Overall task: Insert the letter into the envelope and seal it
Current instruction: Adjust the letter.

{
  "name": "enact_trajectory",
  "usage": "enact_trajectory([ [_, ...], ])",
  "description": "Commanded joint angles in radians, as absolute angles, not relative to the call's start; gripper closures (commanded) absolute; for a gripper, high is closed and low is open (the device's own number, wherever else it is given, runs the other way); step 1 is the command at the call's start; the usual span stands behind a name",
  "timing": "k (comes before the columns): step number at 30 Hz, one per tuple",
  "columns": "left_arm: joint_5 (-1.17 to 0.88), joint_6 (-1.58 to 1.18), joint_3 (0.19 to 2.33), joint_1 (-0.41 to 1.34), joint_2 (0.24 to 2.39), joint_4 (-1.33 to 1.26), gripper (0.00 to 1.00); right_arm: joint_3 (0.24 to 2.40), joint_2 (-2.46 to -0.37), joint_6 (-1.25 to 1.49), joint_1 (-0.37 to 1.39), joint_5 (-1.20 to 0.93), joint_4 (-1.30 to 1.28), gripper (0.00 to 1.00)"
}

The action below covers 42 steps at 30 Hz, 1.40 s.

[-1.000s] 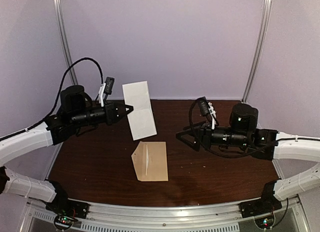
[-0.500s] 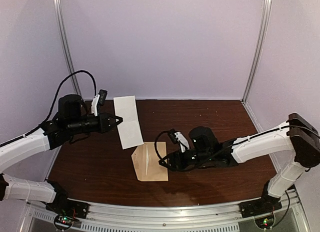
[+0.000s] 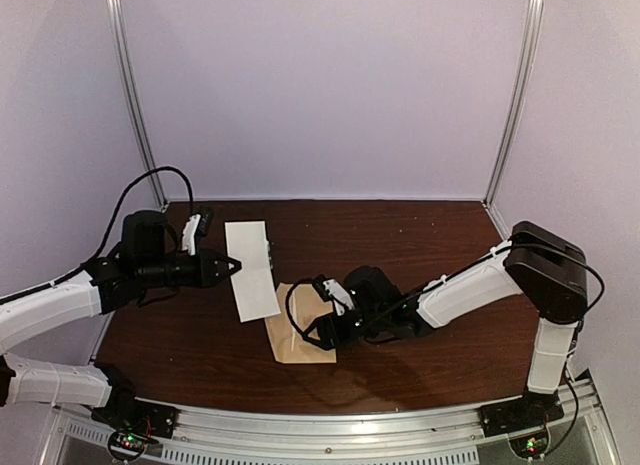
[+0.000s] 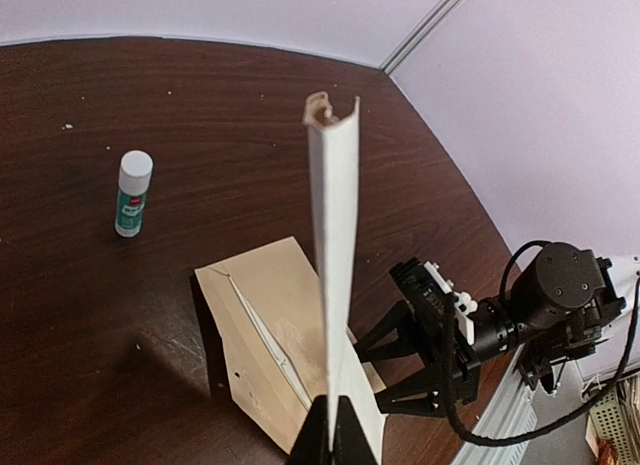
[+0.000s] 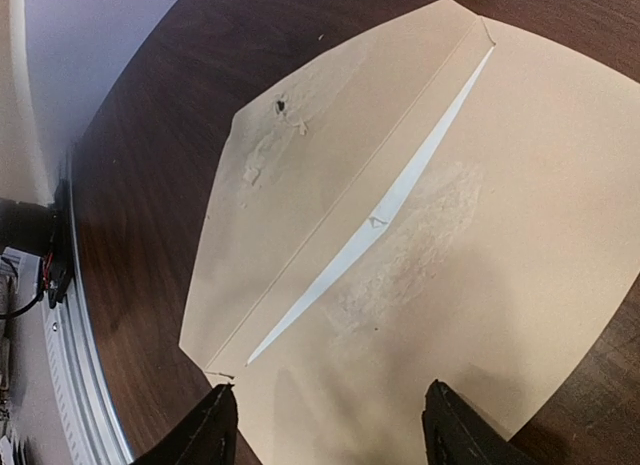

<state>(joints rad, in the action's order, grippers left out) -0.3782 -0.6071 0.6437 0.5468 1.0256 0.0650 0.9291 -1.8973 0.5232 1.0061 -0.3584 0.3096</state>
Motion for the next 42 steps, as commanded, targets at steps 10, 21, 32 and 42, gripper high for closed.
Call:
enact_trajectory([
  [10,-0.381,-0.755,0.527,0.591,1.061,-0.086,1.0,0.885,-1.898,0.538,0.989,-0.317,0.295,0.37],
  [21,-0.357,-0.859,0.513,0.704,1.201,-0.201,1.0,0.795,-1.839,0.544,0.957,-0.353,0.338,0.37],
  [32,-0.34,-0.992,0.487,0.706,1.275,-0.273,1.0,0.783,-1.706,0.553,0.957,-0.344,0.312,0.31],
  [42,-0.313,-1.018,0.485,0.705,1.31,-0.221,1.0,0.802,-1.695,0.557,0.957,-0.282,0.258,0.27],
])
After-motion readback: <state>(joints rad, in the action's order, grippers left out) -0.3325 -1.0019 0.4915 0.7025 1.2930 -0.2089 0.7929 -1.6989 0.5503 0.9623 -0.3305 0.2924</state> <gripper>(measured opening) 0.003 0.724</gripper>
